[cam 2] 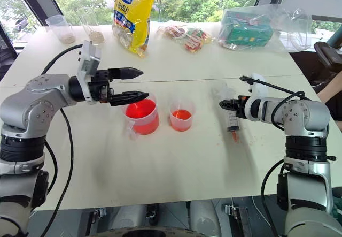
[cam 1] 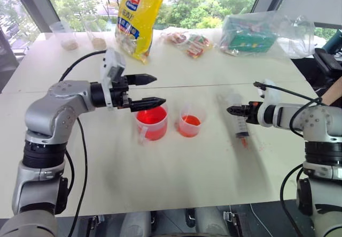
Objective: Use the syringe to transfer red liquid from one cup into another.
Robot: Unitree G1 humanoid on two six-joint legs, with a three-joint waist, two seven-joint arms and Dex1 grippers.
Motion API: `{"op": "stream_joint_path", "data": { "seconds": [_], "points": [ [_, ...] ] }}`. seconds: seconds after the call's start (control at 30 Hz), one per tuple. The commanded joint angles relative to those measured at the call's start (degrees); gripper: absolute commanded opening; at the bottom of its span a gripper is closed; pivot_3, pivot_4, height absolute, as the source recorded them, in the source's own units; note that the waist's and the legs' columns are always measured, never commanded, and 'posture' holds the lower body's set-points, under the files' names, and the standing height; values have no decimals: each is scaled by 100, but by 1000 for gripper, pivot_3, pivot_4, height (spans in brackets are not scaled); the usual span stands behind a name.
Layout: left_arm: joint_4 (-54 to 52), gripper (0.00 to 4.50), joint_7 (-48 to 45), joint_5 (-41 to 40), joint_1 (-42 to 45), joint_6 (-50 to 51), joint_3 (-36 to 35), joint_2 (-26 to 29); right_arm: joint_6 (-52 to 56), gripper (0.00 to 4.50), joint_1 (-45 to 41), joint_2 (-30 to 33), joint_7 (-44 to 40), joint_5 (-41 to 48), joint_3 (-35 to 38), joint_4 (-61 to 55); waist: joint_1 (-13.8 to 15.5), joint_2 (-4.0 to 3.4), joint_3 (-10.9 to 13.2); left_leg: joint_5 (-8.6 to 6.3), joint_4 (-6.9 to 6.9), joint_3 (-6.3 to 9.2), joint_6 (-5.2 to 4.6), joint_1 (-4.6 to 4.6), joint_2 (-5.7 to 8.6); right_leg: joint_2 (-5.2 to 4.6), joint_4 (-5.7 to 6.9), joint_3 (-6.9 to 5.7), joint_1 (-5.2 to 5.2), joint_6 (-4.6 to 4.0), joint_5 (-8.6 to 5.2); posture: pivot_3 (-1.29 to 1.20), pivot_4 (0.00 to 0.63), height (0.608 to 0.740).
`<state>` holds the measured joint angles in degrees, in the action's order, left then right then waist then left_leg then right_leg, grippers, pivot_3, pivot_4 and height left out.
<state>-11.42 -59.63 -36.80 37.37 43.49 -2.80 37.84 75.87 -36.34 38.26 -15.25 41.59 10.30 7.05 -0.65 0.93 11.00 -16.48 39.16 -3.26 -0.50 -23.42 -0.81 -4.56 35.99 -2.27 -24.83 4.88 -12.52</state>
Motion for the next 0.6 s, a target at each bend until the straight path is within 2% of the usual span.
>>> {"op": "stream_joint_path", "data": {
  "seconds": [0.03,0.07,0.1,0.27,0.43,0.6],
  "points": [
    [-275,4500,31,-91,14,14,-38,101,-26,3729,-105,-16,-170,-134,35,-39,-1,0,0,0,0,0,0,0,1,-1,0,0,0,0,0,0,150,740],
    [-298,4500,33,-114,6,41,-49,122,-15,4188,-123,-2,-233,-131,49,-93,-2,0,0,0,0,-1,0,0,1,-1,0,0,0,0,0,0,150,740],
    [-324,4500,28,-136,-7,69,-62,148,12,4429,-139,29,-296,-115,70,-173,-3,0,0,0,0,-1,0,1,0,0,0,0,1,0,0,0,150,740],
    [-400,4500,-47,-262,-76,223,-181,379,180,4429,-123,409,-637,105,231,-1188,-3,-5,3,0,0,-1,0,-1,0,0,2,1,-4,1,0,0,150,740],
    [-509,4500,-53,-462,-207,376,-340,646,443,4429,120,749,-1267,994,877,-2616,1,-3,2,0,-2,3,0,-3,-2,1,-1,-1,-5,2,-2,0,150,740],
    [-659,4500,5,-645,-400,519,-463,848,500,4429,737,1262,-1931,1925,1480,-3769,10,-2,2,-1,-1,7,0,-3,-2,-1,-7,-4,1,3,-3,0,150,740]
  ]
}}
